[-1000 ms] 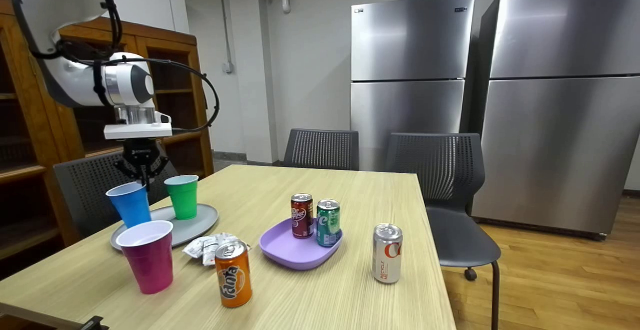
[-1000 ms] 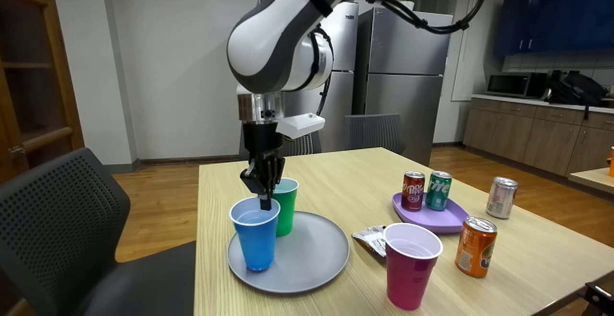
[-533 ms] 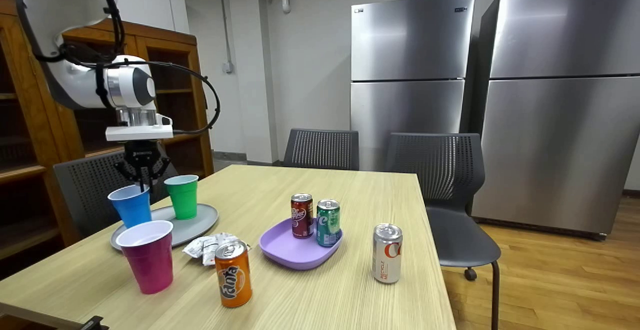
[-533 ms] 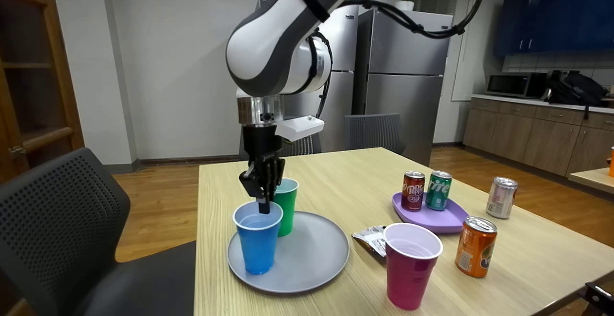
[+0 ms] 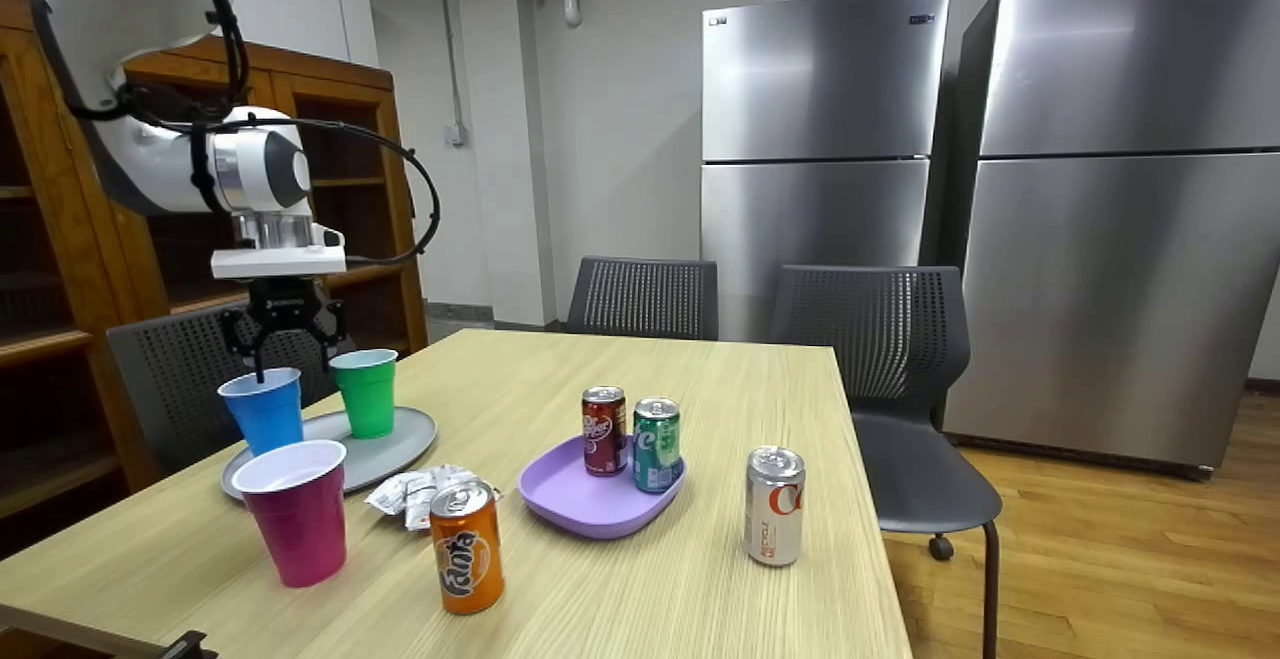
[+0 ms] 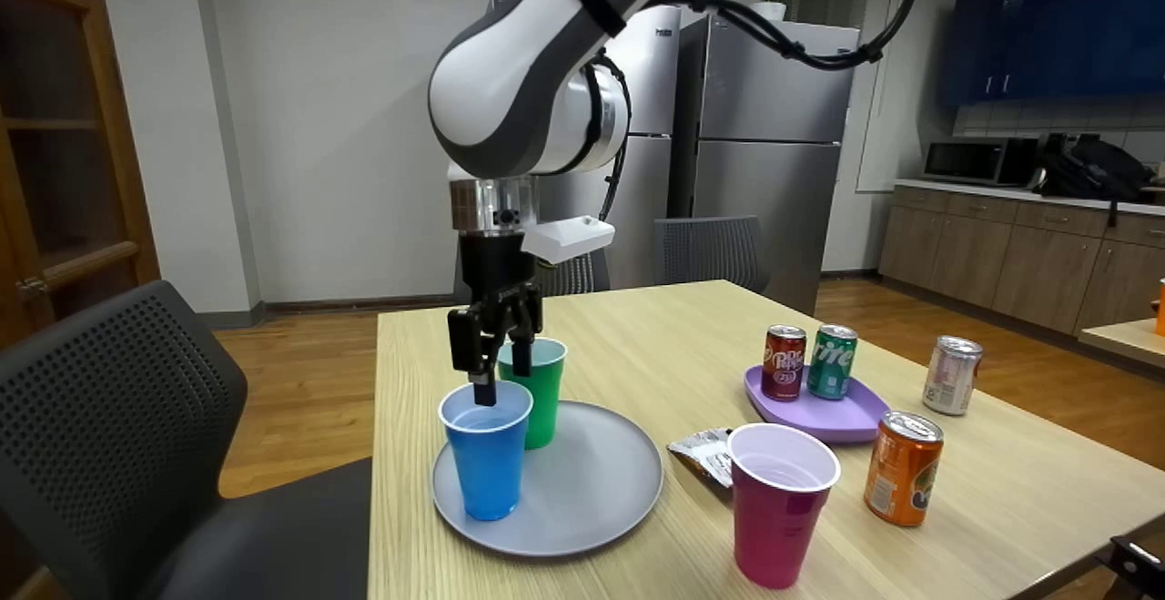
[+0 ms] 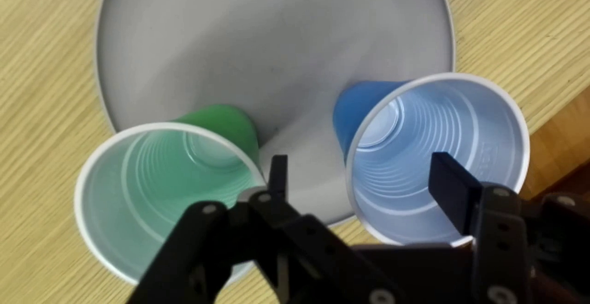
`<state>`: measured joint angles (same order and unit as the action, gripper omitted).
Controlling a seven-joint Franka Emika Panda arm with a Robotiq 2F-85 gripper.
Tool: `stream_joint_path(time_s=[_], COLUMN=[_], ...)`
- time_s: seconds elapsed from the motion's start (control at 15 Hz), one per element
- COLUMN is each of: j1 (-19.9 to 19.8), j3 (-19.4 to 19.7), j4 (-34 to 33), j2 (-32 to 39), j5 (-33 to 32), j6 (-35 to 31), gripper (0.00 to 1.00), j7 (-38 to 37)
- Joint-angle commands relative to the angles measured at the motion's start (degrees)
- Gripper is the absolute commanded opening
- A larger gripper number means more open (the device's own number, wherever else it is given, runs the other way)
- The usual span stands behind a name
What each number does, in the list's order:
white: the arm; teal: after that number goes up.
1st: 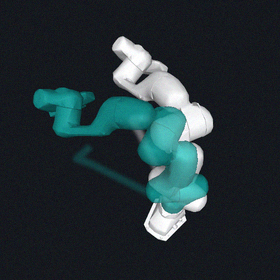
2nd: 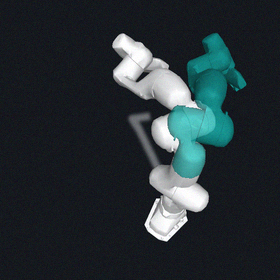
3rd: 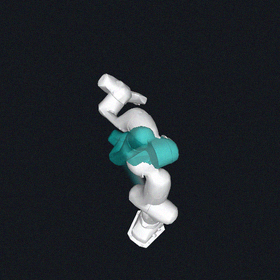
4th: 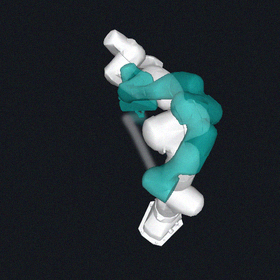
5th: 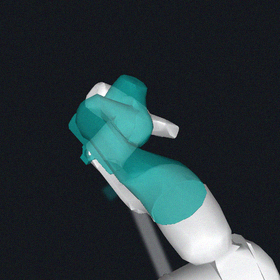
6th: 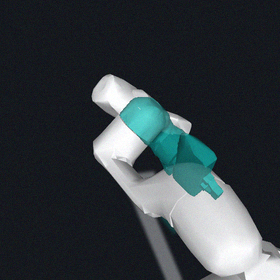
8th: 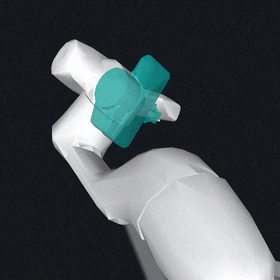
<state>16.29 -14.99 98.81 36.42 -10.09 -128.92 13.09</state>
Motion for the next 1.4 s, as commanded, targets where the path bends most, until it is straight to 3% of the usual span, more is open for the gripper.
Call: stream_joint_path(time_s=[0.0, 0.6, 1.33], j1=[-0.05, -0.85, -3.94], j3=[-0.10, -0.53, 1.13], j4=[2.16, 8.74, 25.31], j2=[-3.25, -10.09, -23.75], j5=[1.28, 2.18, 1.78], j6=[0.17, -2.04, -5.58], gripper=[1.00, 1.00, 1.00], j7=[0.01, 0.36, 1.73])
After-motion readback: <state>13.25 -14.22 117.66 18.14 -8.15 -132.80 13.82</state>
